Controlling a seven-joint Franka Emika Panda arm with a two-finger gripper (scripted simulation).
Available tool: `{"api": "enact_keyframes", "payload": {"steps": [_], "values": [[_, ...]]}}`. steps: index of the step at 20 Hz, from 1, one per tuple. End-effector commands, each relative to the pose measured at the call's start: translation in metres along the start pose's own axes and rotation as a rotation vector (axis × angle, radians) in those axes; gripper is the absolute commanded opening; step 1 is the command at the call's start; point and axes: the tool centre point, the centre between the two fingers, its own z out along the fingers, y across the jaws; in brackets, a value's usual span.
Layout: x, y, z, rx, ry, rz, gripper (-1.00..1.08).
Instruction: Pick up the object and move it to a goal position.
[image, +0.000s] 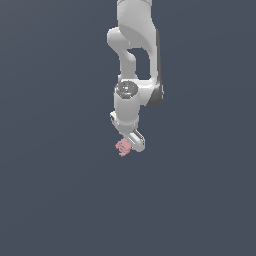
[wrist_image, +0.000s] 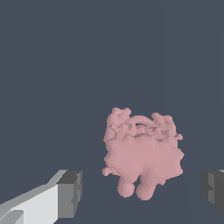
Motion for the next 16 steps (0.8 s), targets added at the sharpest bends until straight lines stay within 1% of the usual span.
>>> {"api": "enact_keyframes", "payload": {"steps": [1,8,16], "values": [[0.000,0.004,0.004,-0.003,-0.001,0.053,1.00],[0.000,0.010,0.011,-0.008,-0.001,0.137,1.00],[0.000,0.011,0.014,-0.008,-0.001,0.145,1.00]]}}
